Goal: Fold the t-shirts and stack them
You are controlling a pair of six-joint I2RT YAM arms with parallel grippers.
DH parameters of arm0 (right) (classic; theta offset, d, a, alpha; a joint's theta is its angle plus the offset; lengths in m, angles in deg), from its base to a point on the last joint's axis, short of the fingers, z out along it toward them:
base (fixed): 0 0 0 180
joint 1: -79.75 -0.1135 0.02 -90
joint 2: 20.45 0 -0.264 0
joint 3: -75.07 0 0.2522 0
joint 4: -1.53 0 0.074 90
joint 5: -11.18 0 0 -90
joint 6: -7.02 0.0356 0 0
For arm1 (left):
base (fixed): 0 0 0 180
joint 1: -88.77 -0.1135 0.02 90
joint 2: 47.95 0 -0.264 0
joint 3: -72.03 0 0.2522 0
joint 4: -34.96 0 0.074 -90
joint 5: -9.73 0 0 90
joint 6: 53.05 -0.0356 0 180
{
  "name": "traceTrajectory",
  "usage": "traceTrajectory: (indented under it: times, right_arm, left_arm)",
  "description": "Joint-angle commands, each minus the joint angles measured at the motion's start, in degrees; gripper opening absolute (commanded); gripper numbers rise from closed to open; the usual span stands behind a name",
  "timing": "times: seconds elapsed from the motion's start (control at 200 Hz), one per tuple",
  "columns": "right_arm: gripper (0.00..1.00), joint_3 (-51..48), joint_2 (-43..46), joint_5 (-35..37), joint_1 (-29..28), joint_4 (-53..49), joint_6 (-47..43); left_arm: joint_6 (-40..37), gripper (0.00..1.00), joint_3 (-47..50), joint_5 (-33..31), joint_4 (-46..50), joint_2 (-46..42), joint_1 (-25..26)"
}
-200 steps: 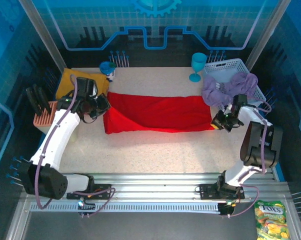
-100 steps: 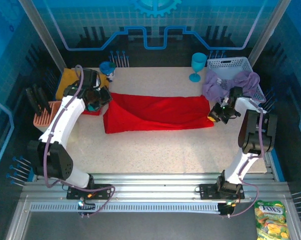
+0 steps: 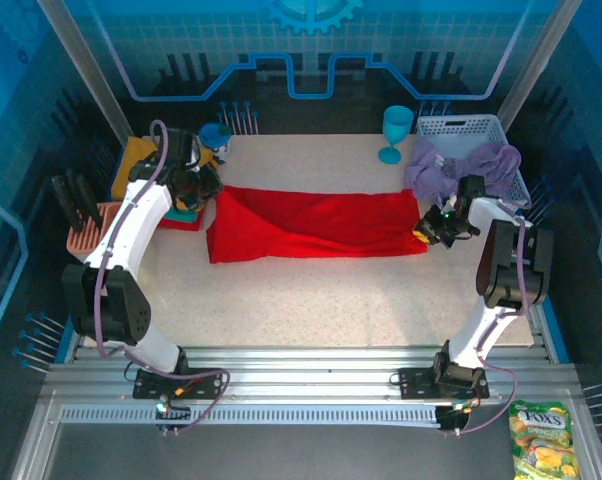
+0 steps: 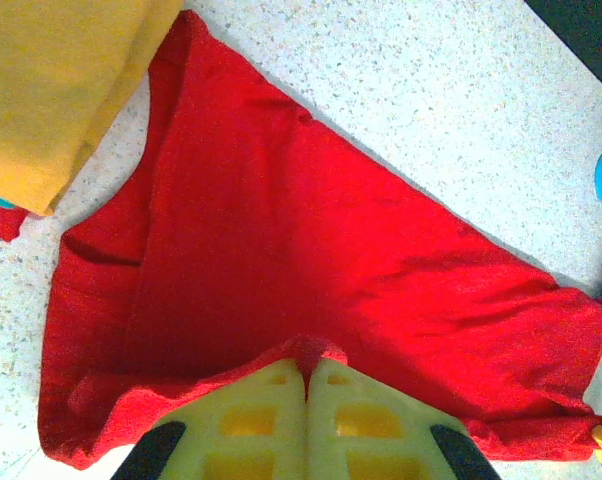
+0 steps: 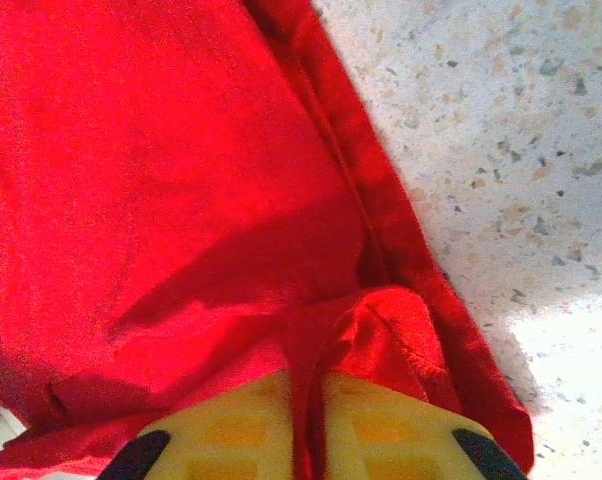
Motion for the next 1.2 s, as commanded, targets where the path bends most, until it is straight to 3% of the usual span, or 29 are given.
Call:
traceTrajectory:
  times: [0.0, 0.08, 0.165, 0.255, 0.33, 0.46, 0.655, 0.905, 1.196]
  right_arm:
    - [0.16, -2.79, 4.26, -1.09, -0.67, 5.47, 4.01]
    - [0.19, -4.42, 5.33, -1.43, -0.75, 8.26, 6.54]
    - [0.36, -5.7, 5.68, -2.01, -0.78, 10.15, 9.12]
    - [0.4, -7.59, 6.9, -2.26, -1.06, 13.5, 11.85]
    - [0.5, -9.74, 8.48, -2.56, -1.11, 17.47, 14.71]
    - [0.6, -11.16, 9.83, -3.04, -1.67, 22.77, 16.54]
    - [0.6, -6.78, 7.32, -2.54, -3.47, 16.23, 10.53]
    - [0.63, -6.47, 5.62, -2.13, -4.57, 15.17, 8.89]
    - [0.64, -4.88, 4.85, 0.23, -5.37, 12.98, 6.29]
  left_arm:
    - [-1.38, 0.0, -1.13, 0.92, -2.59, 0.62, -0.7]
    - [-1.4, 0.0, -1.14, 1.18, -3.25, 1.42, -0.86]
    - [-1.27, 0.0, -1.18, 1.44, -3.64, 2.52, -1.22]
    - [-1.13, 0.0, -0.96, 1.81, -4.34, 3.86, -1.58]
    - [-1.02, 0.0, -0.96, 2.35, -4.96, 4.99, -1.81]
    - [-0.96, 0.0, -1.0, 2.58, -6.83, 6.76, -2.09]
    - [0.04, 0.0, -2.6, 5.43, -8.94, 10.97, -3.34]
    - [1.41, 0.0, -8.4, 6.38, -7.92, 18.14, -3.69]
    - [0.27, 0.0, -15.87, 2.01, -4.91, 25.7, -4.2]
